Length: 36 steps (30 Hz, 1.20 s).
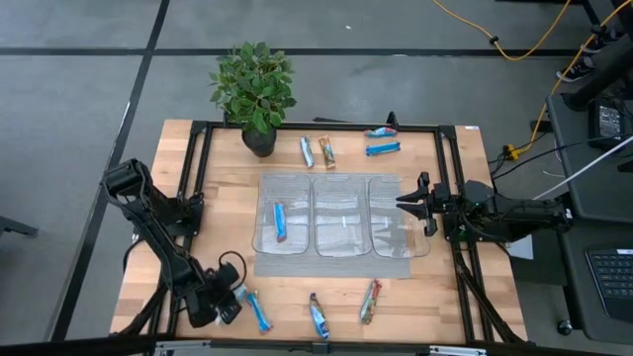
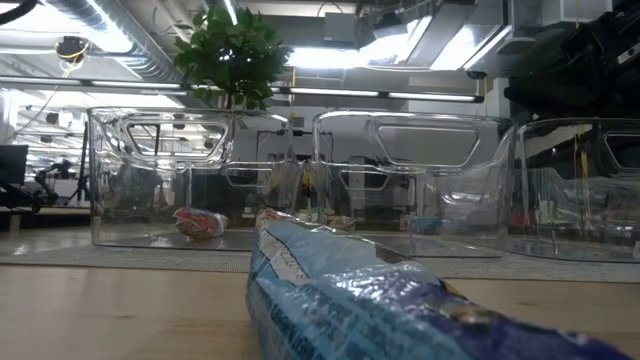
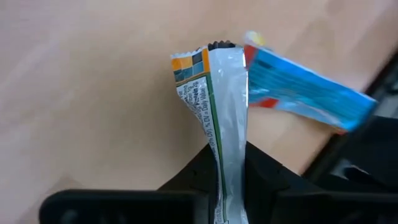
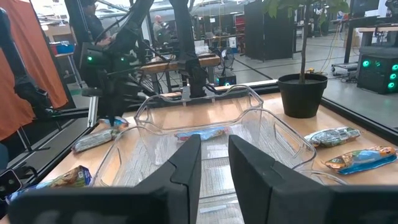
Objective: Pick and place Granola Bars by type
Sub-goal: Put the yellow granola bar into the middle transparent bin
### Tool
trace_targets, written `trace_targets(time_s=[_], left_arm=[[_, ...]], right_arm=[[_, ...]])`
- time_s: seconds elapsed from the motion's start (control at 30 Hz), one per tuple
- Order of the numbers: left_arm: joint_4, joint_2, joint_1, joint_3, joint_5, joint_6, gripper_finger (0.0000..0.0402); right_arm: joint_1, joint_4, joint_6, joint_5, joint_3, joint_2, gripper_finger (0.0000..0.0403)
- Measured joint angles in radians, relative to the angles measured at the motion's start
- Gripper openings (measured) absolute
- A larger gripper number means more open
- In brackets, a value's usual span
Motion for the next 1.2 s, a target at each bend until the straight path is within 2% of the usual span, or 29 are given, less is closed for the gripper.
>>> trace_targets(time_s=[0.37,0.57,0.87,1.0,1.2], left_arm=[[0.025,-0.009,0.010,0.098,-0.049,0.165,0.0033],[0.021,-0.059,0.033,0.165,-0.155,0.323,0.0033],[0.020,-0.213,0.077,0.258,-0.398,0.686,0.0033],[0.037,-0.292,0.099,0.275,-0.447,0.850,0.0033],[0.088,-0.395,0.139,0.279,-0.448,1.094,0.0033]], right_arm=[[0.000,0.000,-0.001,0.000,0.000,0.000,0.0085],[0.000,0.000,-0.001,0.000,0.000,0.000,0.0085],[0.000,0.000,0.000,0.000,0.000,0.000,0.0085],[0.000,0.000,0.000,0.000,0.000,0.000,0.0085],[0.000,0.000,-0.001,0.000,0.000,0.000,0.0085]])
